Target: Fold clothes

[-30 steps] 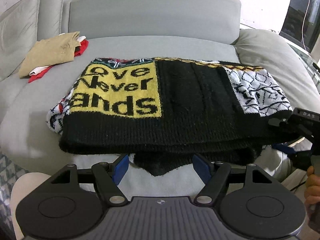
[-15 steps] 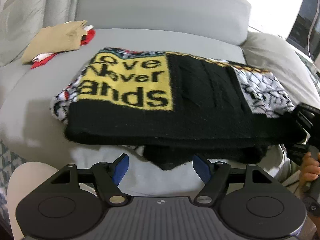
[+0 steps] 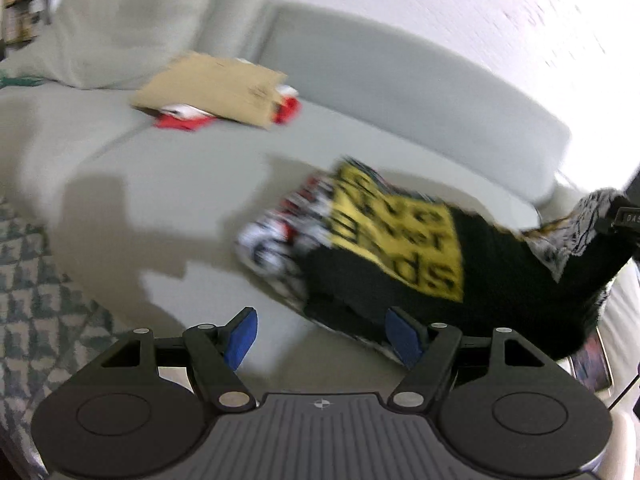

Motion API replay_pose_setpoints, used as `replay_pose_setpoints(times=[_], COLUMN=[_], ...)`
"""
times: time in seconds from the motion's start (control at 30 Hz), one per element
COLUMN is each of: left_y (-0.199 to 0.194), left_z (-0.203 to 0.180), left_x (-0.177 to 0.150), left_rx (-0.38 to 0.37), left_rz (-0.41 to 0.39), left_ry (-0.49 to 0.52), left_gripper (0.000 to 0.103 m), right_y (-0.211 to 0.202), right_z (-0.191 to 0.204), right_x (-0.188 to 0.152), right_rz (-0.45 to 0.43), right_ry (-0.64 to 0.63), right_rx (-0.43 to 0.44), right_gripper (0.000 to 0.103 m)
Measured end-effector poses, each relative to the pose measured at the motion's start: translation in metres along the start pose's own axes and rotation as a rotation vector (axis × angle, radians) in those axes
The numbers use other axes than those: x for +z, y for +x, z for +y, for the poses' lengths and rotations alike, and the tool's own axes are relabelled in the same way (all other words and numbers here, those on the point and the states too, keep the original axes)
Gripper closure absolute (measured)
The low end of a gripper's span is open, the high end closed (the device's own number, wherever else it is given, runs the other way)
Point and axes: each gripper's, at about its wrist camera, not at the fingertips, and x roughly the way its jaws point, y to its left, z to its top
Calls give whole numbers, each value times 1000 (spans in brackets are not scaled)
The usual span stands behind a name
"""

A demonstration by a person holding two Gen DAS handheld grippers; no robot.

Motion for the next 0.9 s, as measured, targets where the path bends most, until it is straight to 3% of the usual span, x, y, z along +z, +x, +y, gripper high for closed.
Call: replay_pose_setpoints(times=[0.13, 0.3, 0.47, 0.57, 0.7, 0.77, 0.83, 0.9], left_y=[-9, -12, -26, -30, -14, 6, 40, 71], left_z=[39, 80, 101, 90, 46, 14, -12, -33], left_x=[11, 19, 34, 58, 95, 109, 120, 126], left_rx=[60, 127, 66, -58, -335, -478, -557, -595], left_rz=[-46, -66, -129, -195, -175, -114, -2, 120], left_ry=[-69, -152, -201, -119, 121, 254, 297, 310], left_gripper=[31, 35, 39, 51, 57, 58, 65, 86], right_y=[-22, -44, -62, -60, -53, -49, -48, -55], right_z=[98, 185, 238, 250, 263, 267, 268, 262], right_x=[-14, -74, -134, -157, -185, -195, -203, -210], right_rz=[-128, -166, -168, -134, -102, -107, -127, -141], right_ry=[-318, -633, -903, -990, -1118, -1181, -1237, -1261], right_rx=[69, 212, 320, 349, 345, 341, 339, 353], right_gripper=[82, 84, 85, 85, 85, 85, 85, 85])
